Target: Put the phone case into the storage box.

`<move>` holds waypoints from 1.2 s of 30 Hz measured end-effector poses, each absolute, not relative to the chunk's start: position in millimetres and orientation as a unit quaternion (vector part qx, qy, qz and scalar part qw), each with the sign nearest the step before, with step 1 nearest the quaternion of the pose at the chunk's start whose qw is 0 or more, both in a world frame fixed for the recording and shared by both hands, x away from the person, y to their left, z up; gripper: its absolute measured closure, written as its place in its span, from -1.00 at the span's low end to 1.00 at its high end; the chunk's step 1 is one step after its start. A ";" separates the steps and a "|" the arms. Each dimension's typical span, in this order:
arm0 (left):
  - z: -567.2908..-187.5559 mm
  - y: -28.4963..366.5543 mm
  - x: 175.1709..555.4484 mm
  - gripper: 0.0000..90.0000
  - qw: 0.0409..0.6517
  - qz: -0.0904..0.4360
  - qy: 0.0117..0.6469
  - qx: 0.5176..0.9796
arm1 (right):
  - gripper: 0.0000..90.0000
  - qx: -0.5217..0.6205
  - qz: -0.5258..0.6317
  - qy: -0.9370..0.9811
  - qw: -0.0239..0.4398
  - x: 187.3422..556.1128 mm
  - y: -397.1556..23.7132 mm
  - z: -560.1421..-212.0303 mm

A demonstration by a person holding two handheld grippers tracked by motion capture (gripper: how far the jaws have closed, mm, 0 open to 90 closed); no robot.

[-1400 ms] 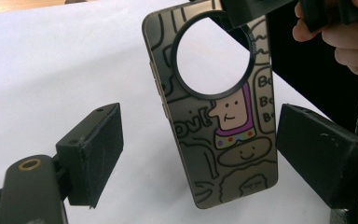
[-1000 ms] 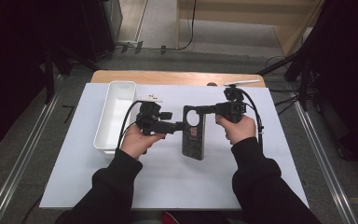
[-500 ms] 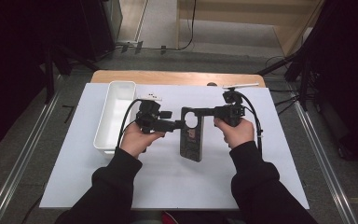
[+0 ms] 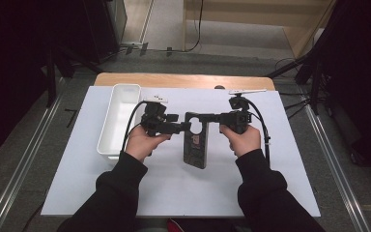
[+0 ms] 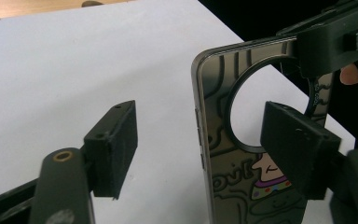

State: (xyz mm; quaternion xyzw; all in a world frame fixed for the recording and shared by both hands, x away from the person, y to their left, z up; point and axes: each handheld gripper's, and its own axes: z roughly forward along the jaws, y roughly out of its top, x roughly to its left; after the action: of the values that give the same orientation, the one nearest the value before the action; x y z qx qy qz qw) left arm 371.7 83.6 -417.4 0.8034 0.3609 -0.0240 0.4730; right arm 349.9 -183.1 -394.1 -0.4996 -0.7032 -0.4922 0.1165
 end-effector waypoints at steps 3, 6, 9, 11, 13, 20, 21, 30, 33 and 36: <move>-418.1 81.9 371.0 -0.39 0.470 -0.018 0.358 0.806 | 0.72 -0.499 -0.496 -0.701 0.118 348.8 -182.1 -395.6; -419.1 80.3 370.7 -0.33 0.464 -0.015 0.357 0.811 | 0.72 -0.499 -0.497 -0.700 0.120 348.2 -181.3 -397.3; -419.7 79.4 370.6 -0.29 0.463 -0.017 0.356 0.811 | 0.72 -0.498 -0.497 -0.701 0.120 348.0 -180.6 -398.3; -420.1 78.5 370.8 -0.26 0.463 -0.019 0.359 0.810 | 0.72 -0.497 -0.498 -0.700 0.121 347.6 -180.1 -398.2; -420.5 77.9 371.3 -0.25 0.462 -0.019 0.359 0.811 | 0.72 -0.496 -0.501 -0.698 0.122 347.3 -180.1 -398.1; -420.4 78.2 371.4 -0.07 0.460 -0.016 0.356 0.813 | 0.72 -0.492 -0.501 -0.702 0.119 346.1 -176.9 -398.2; -420.3 78.2 371.3 -0.07 0.461 -0.017 0.356 0.813 | 0.72 -0.491 -0.501 -0.702 0.119 346.1 -176.3 -398.3; -420.7 78.5 371.4 0.17 0.461 -0.025 0.354 0.813 | 0.72 -0.487 -0.502 -0.705 0.118 345.1 -173.1 -397.8; -420.5 78.8 371.1 0.24 0.463 -0.024 0.350 0.814 | 0.72 -0.486 -0.503 -0.705 0.117 344.8 -172.5 -397.7; -420.7 78.8 370.7 0.28 0.462 -0.023 0.345 0.816 | 0.72 -0.484 -0.505 -0.705 0.118 344.5 -171.9 -397.5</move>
State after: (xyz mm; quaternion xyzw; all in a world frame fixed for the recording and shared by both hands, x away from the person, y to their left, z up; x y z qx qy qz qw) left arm 370.7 78.8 -420.7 0.8165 0.3450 -0.0229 0.4624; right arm 344.5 -171.9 -397.5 -0.4844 -0.7049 -0.5047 0.1175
